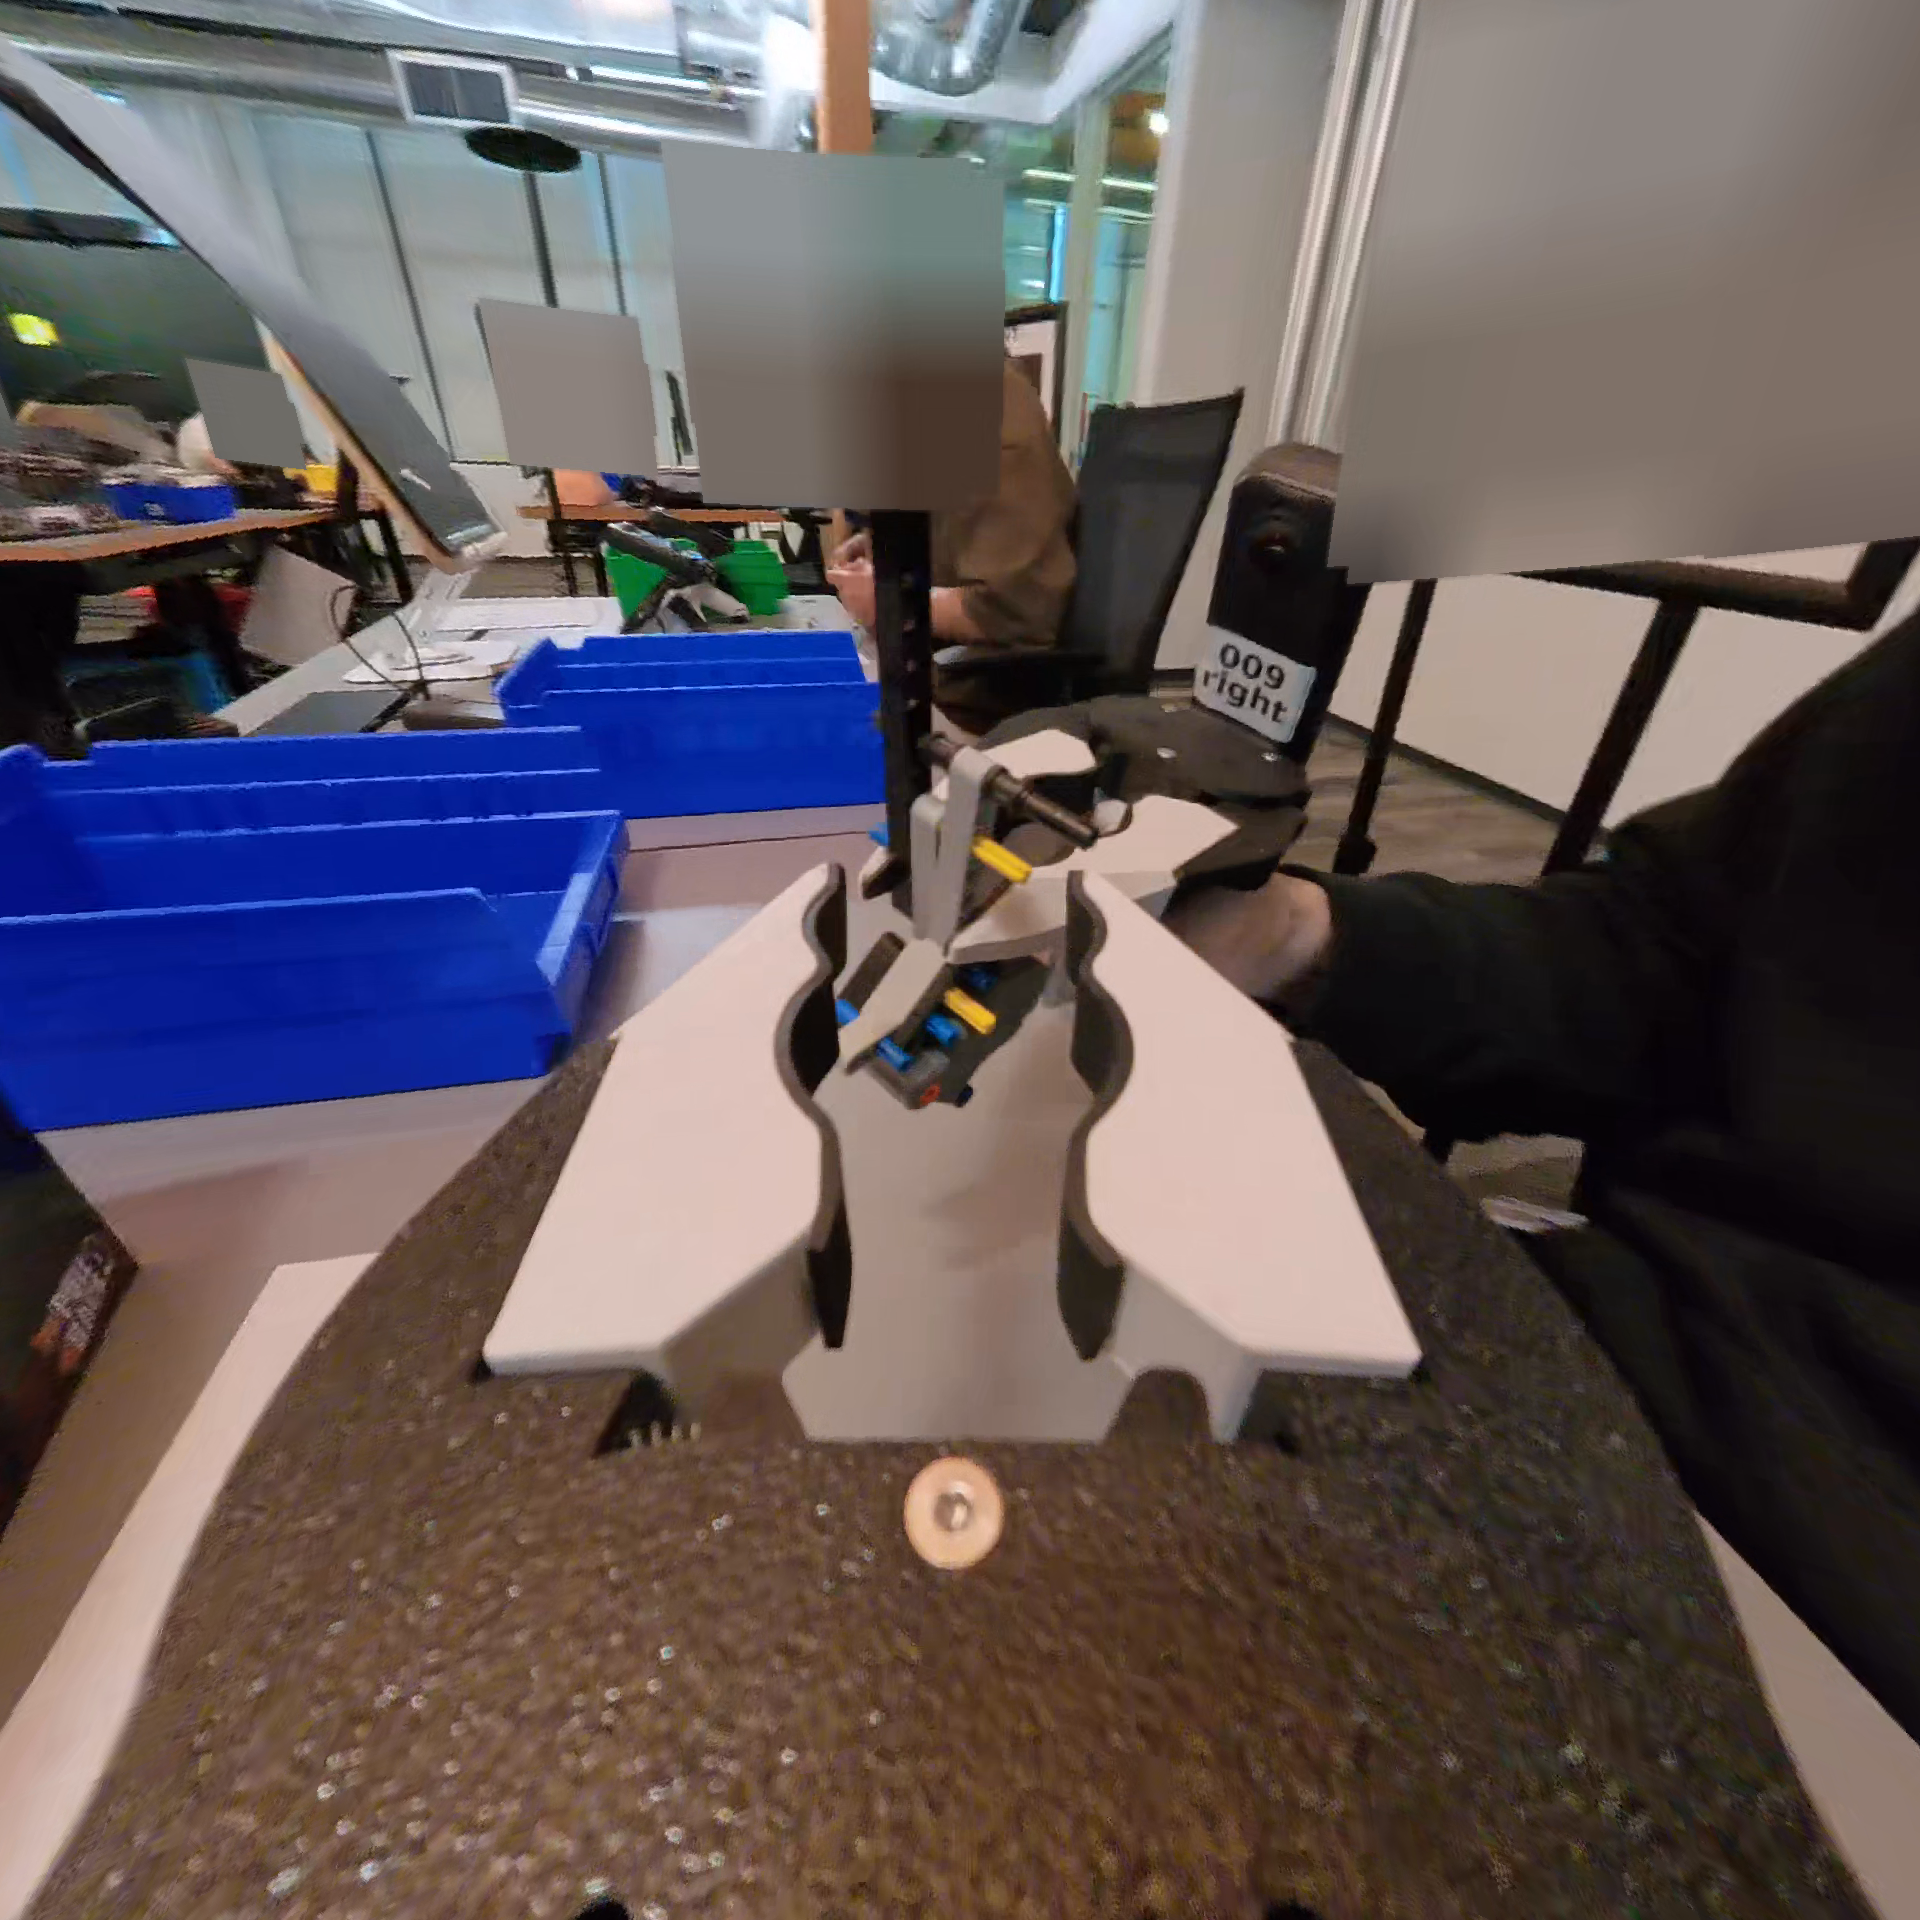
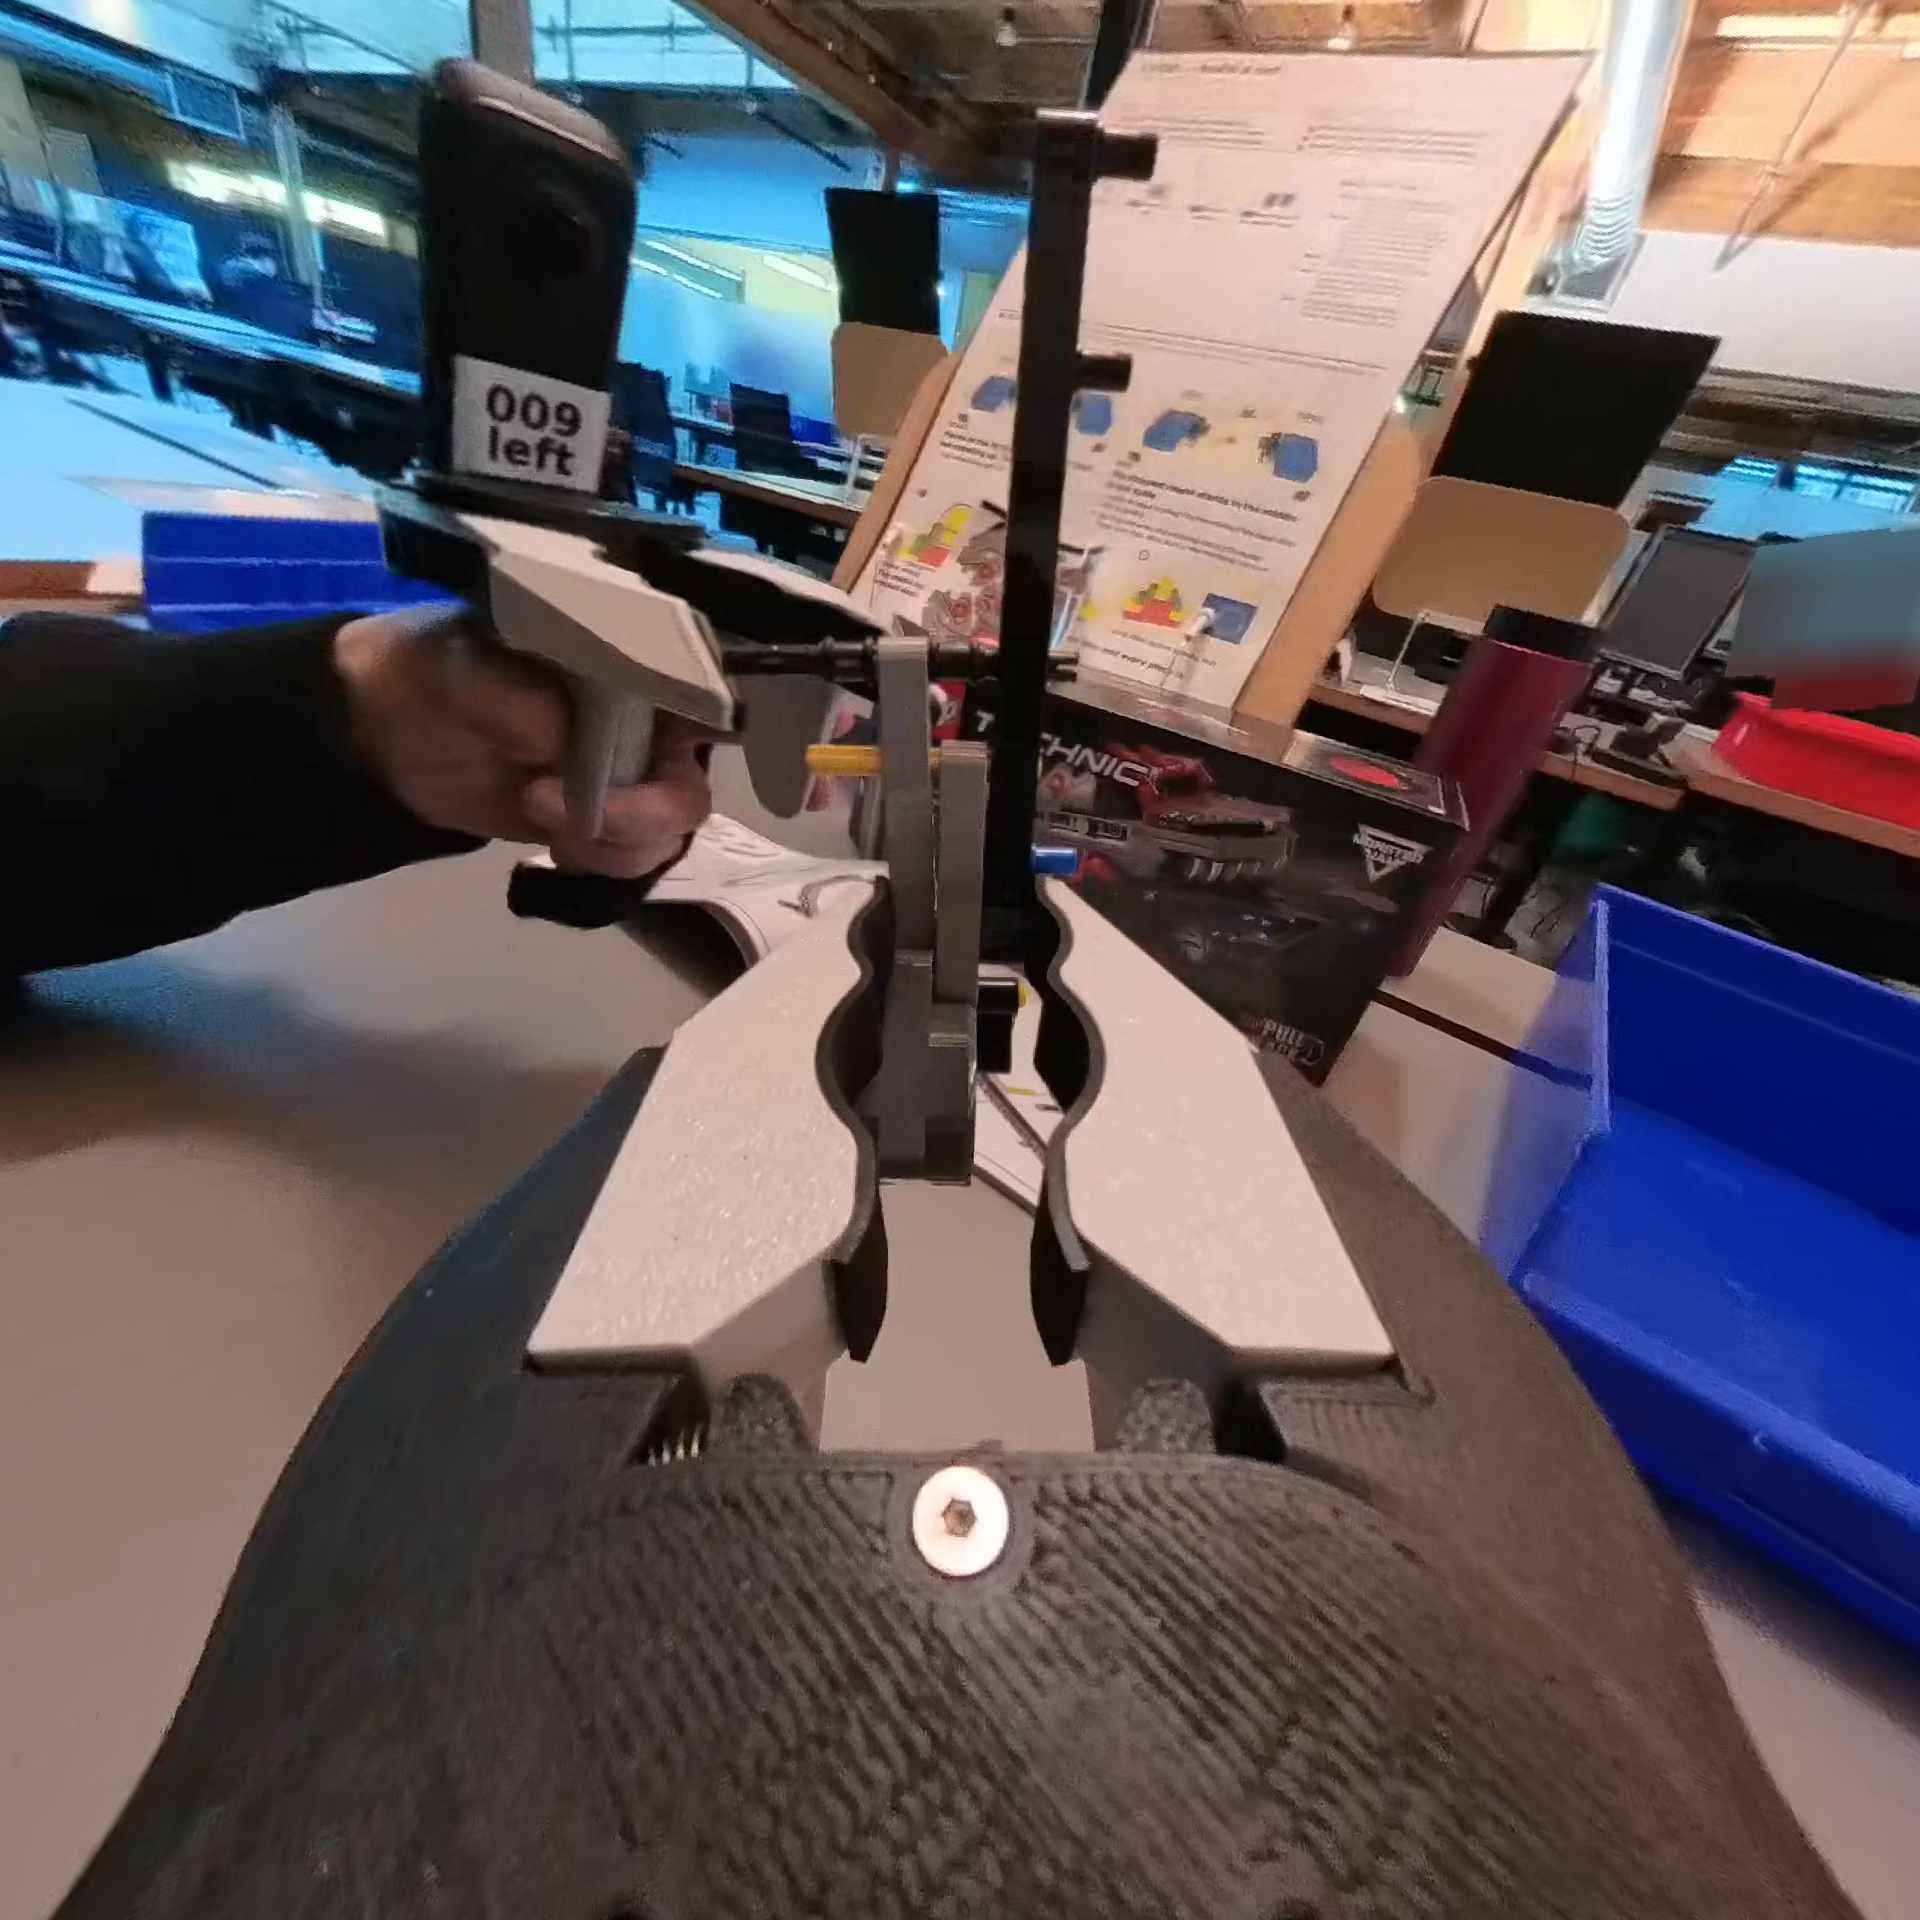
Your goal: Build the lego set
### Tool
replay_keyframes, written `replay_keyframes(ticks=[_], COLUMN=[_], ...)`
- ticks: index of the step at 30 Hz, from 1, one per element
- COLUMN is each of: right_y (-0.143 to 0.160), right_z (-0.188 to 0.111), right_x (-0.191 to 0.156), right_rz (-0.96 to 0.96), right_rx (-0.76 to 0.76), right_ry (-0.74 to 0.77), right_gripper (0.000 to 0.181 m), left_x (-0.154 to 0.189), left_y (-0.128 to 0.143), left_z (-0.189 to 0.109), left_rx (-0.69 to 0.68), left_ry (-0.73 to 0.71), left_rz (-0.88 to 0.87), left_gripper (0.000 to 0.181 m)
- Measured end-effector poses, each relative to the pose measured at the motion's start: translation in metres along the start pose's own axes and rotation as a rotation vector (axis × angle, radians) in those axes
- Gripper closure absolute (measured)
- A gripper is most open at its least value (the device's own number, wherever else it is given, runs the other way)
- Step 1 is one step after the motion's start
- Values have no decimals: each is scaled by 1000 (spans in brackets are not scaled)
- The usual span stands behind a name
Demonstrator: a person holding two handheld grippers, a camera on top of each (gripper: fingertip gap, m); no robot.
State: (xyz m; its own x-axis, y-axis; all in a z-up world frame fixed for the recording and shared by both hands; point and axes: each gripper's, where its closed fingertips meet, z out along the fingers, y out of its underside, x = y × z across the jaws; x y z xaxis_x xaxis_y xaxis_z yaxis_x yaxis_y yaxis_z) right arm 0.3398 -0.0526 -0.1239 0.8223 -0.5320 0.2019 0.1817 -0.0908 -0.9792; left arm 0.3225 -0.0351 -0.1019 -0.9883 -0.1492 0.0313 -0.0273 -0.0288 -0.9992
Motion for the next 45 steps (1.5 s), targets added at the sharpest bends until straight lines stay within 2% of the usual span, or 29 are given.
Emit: replay_keyframes(ticks=[4, 13, 19, 24, 27, 30, 36, 45], right_y=[-4, -13, -12, -13, -7, -6, -4, -4], right_z=[4, -2, -2, -3, -2, -1, -1, -2], right_x=[-22, -50, -51, -53, -55, -58, -60, -57], right_rz=[-78, -38, -8, -21, -58, -40, -31, -22], right_rx=[-9, 37, 34, 32, -3, -3, -15, -47], right_ry=[-81, -282, -300, -310, -316, -335, -346, -331], right_gripper=[157, 157, 157, 157, 157, 157, 158, 158], left_x=[14, 43, 37, 32, 39, 42, 41, 40], left_y=[1, -3, -2, -2, -1, 1, 2, 0], left_z=[-2, -8, -9, -9, -10, -9, -9, -4], left_rx=[-9, 38, 27, 41, 39, 30, 31, 75], left_ry=[67, 249, 219, 198, 243, 241, 231, 231], left_rz=[86, 98, 82, 65, 65, 124, 174, 118], left_gripper=[143, 150, 158, 146, 145, 157, 157, 157])
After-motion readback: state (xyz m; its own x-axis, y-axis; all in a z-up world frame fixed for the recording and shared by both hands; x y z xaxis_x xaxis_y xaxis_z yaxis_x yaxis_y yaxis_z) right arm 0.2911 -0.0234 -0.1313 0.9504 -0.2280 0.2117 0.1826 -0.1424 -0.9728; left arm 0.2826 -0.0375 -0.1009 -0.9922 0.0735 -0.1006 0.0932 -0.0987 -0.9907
